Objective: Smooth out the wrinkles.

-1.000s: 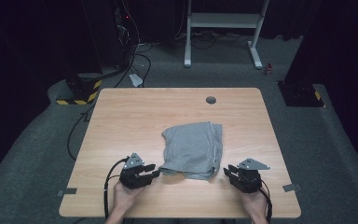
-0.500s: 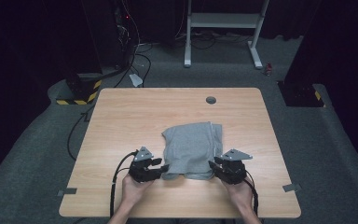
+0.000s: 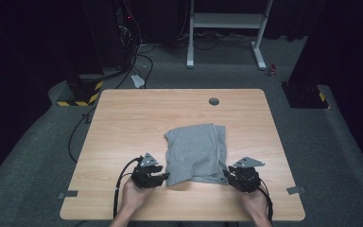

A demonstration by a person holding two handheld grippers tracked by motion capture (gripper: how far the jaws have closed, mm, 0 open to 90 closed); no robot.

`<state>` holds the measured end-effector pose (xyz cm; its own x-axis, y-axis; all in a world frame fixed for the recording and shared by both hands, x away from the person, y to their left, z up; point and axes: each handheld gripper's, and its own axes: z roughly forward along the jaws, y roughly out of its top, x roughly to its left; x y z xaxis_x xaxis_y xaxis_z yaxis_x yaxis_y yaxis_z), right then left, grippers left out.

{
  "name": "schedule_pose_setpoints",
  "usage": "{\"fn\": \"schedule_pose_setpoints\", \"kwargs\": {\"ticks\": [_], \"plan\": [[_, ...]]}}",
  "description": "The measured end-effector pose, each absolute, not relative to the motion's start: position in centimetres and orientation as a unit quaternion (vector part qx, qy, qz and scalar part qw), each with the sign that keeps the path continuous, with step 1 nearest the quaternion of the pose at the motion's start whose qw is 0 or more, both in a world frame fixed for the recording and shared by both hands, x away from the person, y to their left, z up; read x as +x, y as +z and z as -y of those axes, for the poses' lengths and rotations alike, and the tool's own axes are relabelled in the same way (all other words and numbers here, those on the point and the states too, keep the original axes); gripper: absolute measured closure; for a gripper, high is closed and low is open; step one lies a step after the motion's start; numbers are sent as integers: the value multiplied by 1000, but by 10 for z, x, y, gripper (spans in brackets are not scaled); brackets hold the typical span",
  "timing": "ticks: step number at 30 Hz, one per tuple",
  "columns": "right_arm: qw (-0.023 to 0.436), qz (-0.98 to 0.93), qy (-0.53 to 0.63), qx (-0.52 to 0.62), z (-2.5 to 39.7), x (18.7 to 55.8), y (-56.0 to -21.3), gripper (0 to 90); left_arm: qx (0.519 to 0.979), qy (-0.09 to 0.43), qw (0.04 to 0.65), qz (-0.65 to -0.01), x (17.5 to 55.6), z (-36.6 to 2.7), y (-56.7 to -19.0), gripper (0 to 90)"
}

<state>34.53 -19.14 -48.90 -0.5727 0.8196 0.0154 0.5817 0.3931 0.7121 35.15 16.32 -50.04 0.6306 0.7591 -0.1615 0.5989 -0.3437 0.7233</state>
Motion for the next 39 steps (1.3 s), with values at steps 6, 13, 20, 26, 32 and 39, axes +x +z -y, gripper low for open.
{"fn": "schedule_pose_setpoints", "kwargs": {"ticks": [6,13,20,26,32,39], "plan": [[160,-818,341,434,169,365,-493,647,797,123,386,-447,374,-161,-495,516],[154,-814,323,457,163,371,-506,628,797,115,377,-457,397,-145,-505,516],[147,-823,321,445,164,372,-507,845,801,86,374,-460,406,-139,-515,846],[178,-815,339,436,179,359,-491,866,805,93,361,-462,401,-150,-507,877],[147,-821,331,441,196,349,-503,842,815,88,359,-446,389,-153,-501,863],[160,-809,367,430,189,348,-488,692,792,98,394,-456,396,-152,-494,581]]}}
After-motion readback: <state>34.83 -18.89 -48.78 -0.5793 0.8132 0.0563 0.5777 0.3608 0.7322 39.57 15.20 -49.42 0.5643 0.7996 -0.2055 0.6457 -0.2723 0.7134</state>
